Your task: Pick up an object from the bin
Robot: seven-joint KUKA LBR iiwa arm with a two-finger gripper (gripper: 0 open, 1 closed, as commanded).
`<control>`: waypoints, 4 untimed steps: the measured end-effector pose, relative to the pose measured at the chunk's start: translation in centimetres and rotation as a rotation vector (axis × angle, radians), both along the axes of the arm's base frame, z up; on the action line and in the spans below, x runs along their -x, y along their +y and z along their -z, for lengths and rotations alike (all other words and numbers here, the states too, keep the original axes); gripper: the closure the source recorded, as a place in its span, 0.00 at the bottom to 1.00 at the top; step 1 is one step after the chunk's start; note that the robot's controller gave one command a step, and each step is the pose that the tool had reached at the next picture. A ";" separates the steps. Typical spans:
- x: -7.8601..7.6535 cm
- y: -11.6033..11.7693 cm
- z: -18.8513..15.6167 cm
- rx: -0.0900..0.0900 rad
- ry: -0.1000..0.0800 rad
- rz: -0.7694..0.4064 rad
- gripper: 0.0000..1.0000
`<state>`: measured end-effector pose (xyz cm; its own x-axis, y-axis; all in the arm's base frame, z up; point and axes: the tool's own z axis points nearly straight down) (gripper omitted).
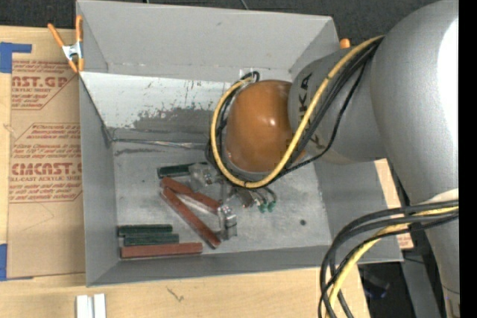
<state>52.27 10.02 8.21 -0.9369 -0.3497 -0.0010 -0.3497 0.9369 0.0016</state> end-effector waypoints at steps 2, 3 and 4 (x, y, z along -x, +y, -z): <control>-2.5 0.1 1.1 0.000 -0.001 0.095 1.00; -2.5 0.1 1.1 0.000 -0.001 0.095 1.00; -3.6 1.1 1.2 0.004 0.002 0.024 1.00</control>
Offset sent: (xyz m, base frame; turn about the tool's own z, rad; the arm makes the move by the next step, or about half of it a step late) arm 0.0240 0.0007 -0.0121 0.0943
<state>55.88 11.15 7.05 -0.9450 -0.3270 0.0025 -0.3270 0.9450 -0.0015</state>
